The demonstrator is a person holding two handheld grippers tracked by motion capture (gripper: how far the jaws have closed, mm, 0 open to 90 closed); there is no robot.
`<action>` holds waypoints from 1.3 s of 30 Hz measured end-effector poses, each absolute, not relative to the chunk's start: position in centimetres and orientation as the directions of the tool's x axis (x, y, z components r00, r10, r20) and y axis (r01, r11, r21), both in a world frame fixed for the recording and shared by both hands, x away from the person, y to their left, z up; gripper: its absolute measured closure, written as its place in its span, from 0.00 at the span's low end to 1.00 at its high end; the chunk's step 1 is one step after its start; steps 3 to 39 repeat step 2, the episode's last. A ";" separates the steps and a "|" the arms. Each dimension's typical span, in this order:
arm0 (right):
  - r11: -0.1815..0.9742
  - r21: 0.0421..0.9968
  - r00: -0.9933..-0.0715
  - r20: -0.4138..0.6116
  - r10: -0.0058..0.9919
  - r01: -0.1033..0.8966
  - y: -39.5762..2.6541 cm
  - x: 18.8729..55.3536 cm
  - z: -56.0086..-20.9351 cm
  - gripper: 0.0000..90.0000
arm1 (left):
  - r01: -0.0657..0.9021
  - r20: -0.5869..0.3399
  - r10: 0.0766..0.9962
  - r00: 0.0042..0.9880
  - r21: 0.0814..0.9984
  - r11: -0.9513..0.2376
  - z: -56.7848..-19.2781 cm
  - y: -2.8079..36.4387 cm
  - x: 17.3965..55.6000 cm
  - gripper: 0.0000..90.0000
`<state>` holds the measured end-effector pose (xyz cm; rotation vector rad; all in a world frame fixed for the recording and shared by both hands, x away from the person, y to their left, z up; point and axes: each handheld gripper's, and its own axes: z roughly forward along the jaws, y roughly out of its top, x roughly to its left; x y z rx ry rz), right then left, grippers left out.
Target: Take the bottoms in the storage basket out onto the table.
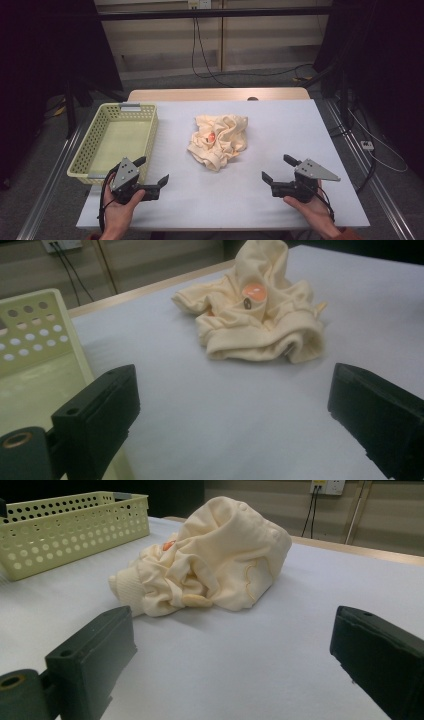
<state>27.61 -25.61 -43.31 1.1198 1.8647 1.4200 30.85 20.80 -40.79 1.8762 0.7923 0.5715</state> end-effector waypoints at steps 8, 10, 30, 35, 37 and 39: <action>0.101 0.951 -0.511 0.066 0.857 0.292 -25.6 27.6 -43.3 0.04 | 0.279 0.036 0.742 0.669 0.914 -0.295 -40.8 20.8 31.0 0.07; 0.101 0.951 -0.511 0.066 0.857 0.292 -25.6 27.6 -43.3 0.04 | 0.279 0.036 0.742 0.669 0.914 -0.295 -40.8 20.8 31.0 0.07; 0.101 0.951 -0.511 0.066 0.857 0.292 -25.6 27.6 -43.3 0.04 | 0.279 0.036 0.742 0.669 0.914 -0.295 -40.8 20.8 31.0 0.07; 0.101 0.951 -0.511 0.066 0.857 0.292 -25.6 27.6 -43.3 0.04 | 0.279 0.036 0.742 0.669 0.914 -0.295 -40.8 20.8 31.0 0.07; 0.101 0.951 -0.511 0.066 0.857 0.292 -25.6 27.6 -43.3 0.04 | 0.279 0.036 0.742 0.669 0.914 -0.295 -40.8 20.8 31.0 0.07; 0.101 0.951 -0.511 0.066 0.857 0.292 -25.6 27.6 -43.3 0.04 | 0.279 0.036 0.742 0.669 0.914 -0.295 -40.8 20.8 31.0 0.07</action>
